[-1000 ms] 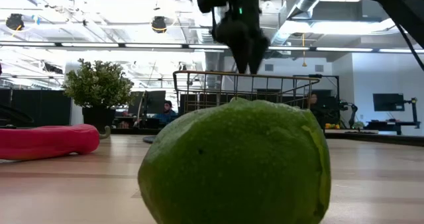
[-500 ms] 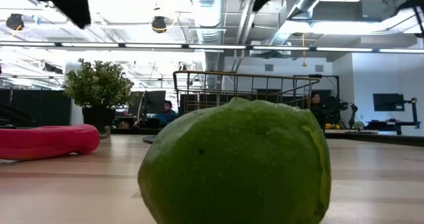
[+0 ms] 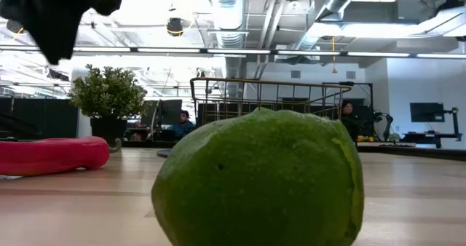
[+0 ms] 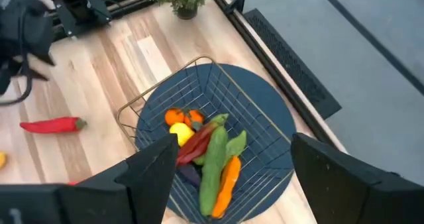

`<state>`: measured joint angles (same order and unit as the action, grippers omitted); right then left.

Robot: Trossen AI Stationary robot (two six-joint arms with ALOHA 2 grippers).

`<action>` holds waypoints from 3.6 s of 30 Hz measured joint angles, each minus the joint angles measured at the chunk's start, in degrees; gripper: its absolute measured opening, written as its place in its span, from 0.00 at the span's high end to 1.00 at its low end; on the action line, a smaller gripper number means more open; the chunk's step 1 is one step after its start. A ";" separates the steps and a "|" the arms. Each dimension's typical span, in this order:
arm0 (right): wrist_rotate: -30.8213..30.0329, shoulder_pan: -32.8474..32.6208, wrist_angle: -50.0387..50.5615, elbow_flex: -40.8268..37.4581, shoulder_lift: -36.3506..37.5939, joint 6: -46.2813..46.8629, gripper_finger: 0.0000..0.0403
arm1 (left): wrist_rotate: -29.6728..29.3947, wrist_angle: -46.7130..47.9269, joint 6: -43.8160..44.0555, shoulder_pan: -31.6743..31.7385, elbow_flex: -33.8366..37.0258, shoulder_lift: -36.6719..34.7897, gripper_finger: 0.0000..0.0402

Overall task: Build produce basket
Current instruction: Put the red bell pepper into the basket

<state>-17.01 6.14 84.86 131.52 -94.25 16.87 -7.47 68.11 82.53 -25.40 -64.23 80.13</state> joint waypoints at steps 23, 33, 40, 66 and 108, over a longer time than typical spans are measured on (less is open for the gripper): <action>-1.17 -0.82 1.34 0.00 -7.83 -13.36 0.23 | 14.35 -21.86 7.93 -2.46 0.02 20.01 0.54; -1.17 -0.88 2.36 -0.09 -8.55 -14.54 0.23 | 12.60 -23.56 7.80 -1.58 0.02 21.28 0.41; -1.12 -0.88 3.10 -0.07 -8.14 -13.91 0.23 | 12.11 -24.11 5.63 -0.77 0.02 21.28 0.41; -0.77 -3.20 3.42 -0.07 -8.11 -10.70 0.24 | 7.28 -28.67 -14.59 2.64 3.75 19.95 0.88; 18.75 -4.10 -71.02 -20.07 -8.26 -12.24 0.28 | -43.22 -16.47 -48.50 -2.39 -15.58 -14.15 0.91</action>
<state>1.75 2.04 13.85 111.46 -102.51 4.63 -50.69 51.64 34.03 -27.79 -79.81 65.98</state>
